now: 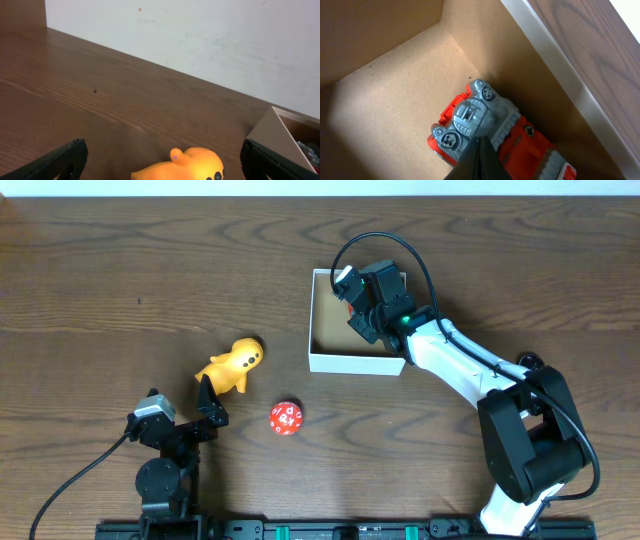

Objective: Pack container
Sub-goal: 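Open the right gripper and lift out of the box, then move the right gripper over the Rubik's cube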

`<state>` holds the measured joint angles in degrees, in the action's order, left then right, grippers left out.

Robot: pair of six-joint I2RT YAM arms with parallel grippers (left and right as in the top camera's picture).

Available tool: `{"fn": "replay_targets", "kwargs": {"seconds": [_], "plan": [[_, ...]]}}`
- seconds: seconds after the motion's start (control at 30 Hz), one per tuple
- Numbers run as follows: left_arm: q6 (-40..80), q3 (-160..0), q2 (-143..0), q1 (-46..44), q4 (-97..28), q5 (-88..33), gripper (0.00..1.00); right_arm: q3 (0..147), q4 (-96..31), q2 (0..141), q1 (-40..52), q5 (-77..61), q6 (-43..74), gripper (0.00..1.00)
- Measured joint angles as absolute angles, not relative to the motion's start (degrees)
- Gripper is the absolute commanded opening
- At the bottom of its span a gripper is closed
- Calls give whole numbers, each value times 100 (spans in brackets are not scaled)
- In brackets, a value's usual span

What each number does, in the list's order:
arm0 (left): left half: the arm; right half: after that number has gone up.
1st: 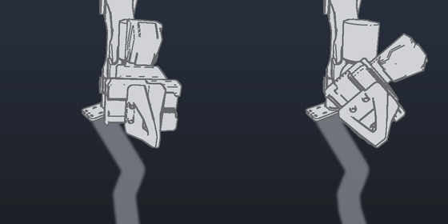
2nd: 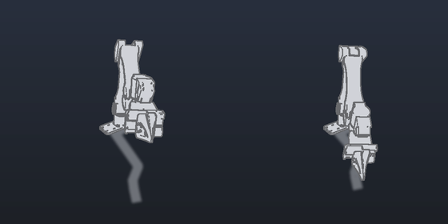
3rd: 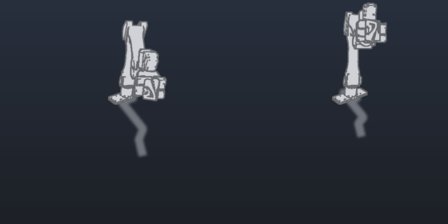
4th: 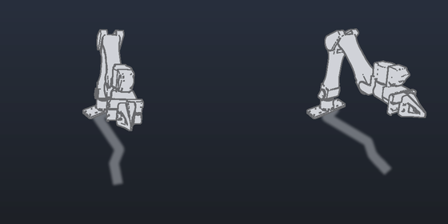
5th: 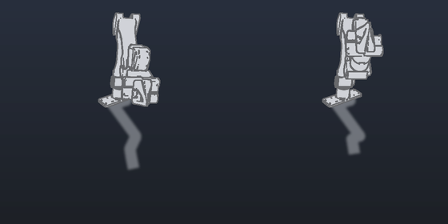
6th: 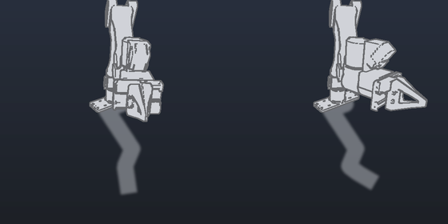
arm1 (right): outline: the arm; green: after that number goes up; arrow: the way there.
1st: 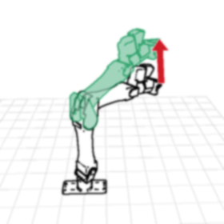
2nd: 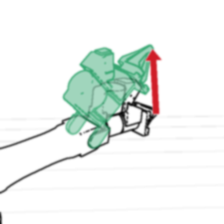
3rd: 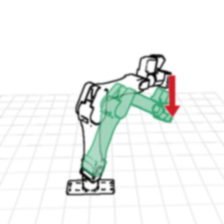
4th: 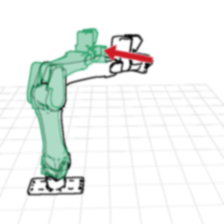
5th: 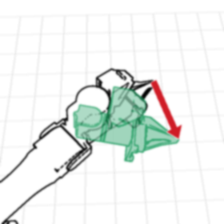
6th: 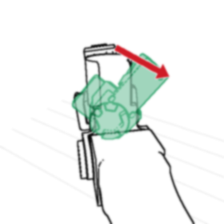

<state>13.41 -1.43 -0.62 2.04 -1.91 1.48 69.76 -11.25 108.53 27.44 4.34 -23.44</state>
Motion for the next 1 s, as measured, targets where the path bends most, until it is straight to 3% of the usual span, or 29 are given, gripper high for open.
{"fn": "replay_targets", "kwargs": {"seconds": [0.4,0.47,0.5,0.63,0.7,0.77,0.83,1.0], "plan": [[1341,-145,-62,204,-191,148,98,6976,-727,10853,2744,451,-2001,1],[1341,-145,-62,204,-193,148,98,6976,-722,10853,2744,449,-1789,20],[1341,-145,-62,204,-193,148,98,6976,-738,10847,2744,451,-1697,35],[1341,-145,-62,204,-193,145,98,6976,-1120,10560,2744,478,-1363,71],[1341,-145,-62,204,-191,148,98,6971,-1500,10169,2740,517,-1142,77],[1341,-145,-62,204,-189,150,98,6969,-1925,9638,2720,604,-906,92],[1341,-145,-60,204,-189,148,98,6971,-2443,8967,2646,698,-672,99],[1341,-145,-62,204,-193,148,98,7074,-4097,7118,2134,880,-143,99]]}}
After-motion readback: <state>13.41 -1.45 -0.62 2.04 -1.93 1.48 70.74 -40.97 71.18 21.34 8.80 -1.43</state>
